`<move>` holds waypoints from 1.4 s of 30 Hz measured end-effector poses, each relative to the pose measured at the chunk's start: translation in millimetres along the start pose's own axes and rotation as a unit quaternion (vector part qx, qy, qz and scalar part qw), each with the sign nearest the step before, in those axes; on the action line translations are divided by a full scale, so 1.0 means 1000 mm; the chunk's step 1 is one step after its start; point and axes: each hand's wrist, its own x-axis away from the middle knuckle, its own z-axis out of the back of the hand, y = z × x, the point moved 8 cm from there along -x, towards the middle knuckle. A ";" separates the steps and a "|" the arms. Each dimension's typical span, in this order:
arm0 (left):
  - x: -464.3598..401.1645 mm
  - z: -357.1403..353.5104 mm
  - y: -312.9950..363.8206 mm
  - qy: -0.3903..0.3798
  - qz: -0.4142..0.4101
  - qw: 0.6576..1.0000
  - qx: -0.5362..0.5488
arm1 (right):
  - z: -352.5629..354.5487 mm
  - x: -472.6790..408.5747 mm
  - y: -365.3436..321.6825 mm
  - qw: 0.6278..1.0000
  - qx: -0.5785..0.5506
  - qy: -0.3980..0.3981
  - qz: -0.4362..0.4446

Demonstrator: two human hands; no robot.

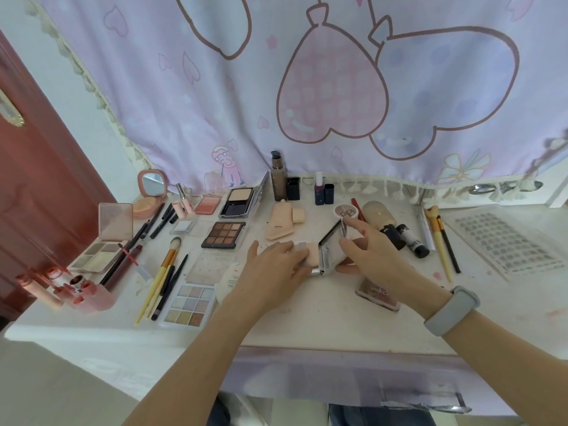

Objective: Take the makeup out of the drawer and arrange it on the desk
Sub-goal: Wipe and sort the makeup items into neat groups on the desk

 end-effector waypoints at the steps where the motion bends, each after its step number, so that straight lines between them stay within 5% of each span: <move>1: -0.001 0.002 -0.002 0.007 0.009 1.000 -0.001 | -0.004 -0.002 0.001 1.000 -0.004 -0.005 -0.003; 13: 0.000 0.009 -0.025 0.039 0.059 0.998 0.006 | -0.030 -0.012 0.001 0.998 -0.036 -0.053 0.001; 16: 0.000 0.005 -0.026 0.018 0.050 0.999 0.006 | -0.001 -0.010 -0.010 0.994 0.081 0.031 0.063; 19: 0.001 0.003 -0.027 0.008 0.041 0.999 0.014 | 0.023 -0.011 -0.023 0.918 0.356 0.107 0.138; 22: 0.001 0.004 -0.028 0.010 0.036 0.999 0.028 | 0.014 -0.021 -0.016 0.825 0.543 0.072 0.141; 29: 0.000 0.009 -0.029 0.016 0.031 0.997 0.074 | 0.003 -0.033 -0.014 0.772 0.615 0.063 0.151; 32: 0.007 0.021 -0.031 0.097 0.035 0.984 0.142 | 0.010 -0.027 -0.027 0.829 0.513 0.087 0.205; 36: 0.018 0.040 -0.022 0.209 0.031 0.951 0.227 | 0.038 -0.019 -0.039 0.976 0.139 0.075 0.148; 39: 0.021 0.048 -0.007 0.234 0.023 0.921 0.310 | 0.044 -0.010 -0.049 0.990 -0.082 0.035 0.108; 42: 0.017 0.050 0.012 0.208 0.005 0.907 0.367 | 0.032 0.003 -0.059 0.983 -0.158 -0.027 0.091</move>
